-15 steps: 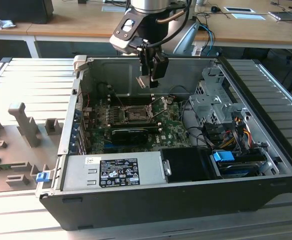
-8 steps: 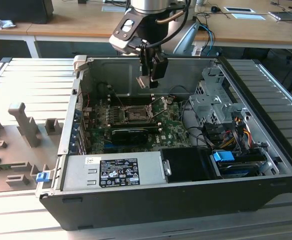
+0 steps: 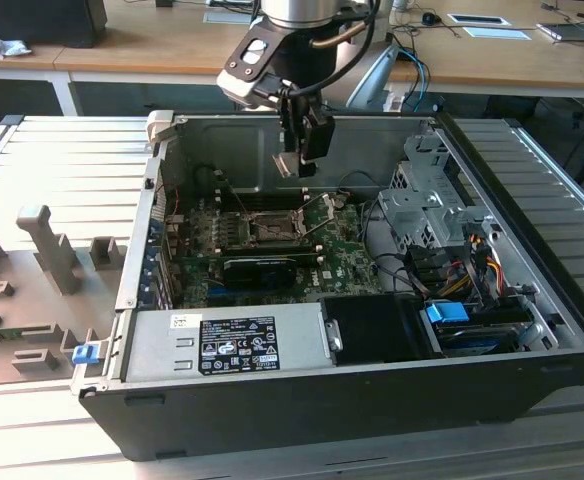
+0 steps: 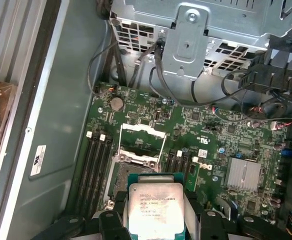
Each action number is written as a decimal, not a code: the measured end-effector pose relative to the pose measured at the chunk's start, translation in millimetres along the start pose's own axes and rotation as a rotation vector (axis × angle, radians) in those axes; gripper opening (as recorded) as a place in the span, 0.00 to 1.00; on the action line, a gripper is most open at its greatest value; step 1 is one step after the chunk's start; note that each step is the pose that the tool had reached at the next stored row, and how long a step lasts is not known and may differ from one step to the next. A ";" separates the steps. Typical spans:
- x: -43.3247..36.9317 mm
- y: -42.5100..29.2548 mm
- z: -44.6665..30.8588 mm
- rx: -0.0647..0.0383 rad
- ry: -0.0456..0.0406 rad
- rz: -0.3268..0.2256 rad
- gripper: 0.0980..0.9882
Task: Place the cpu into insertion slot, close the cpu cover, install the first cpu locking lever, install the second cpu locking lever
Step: 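Place the cpu into insertion slot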
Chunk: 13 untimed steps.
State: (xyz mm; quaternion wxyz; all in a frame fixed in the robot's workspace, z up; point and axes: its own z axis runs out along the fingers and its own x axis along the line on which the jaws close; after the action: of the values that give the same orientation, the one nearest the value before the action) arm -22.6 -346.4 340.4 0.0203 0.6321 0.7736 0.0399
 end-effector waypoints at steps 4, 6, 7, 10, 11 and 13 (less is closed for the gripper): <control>0.2 -1.0 0.3 0.000 -0.0025 0.027 0.49; 0.4 -2.0 0.6 -0.001 -0.0034 0.038 0.49; 0.4 -2.2 0.7 -0.001 -0.0037 0.041 0.49; 0.5 -2.7 1.2 -0.001 -0.0047 0.053 0.49; 0.5 -2.9 1.3 -0.001 -0.0051 0.057 0.49; 0.5 -2.9 1.5 -0.001 -0.0055 0.061 0.49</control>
State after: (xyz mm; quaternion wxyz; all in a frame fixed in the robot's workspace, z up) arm -25.5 -346.4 338.6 0.0215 0.6554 0.7540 0.0392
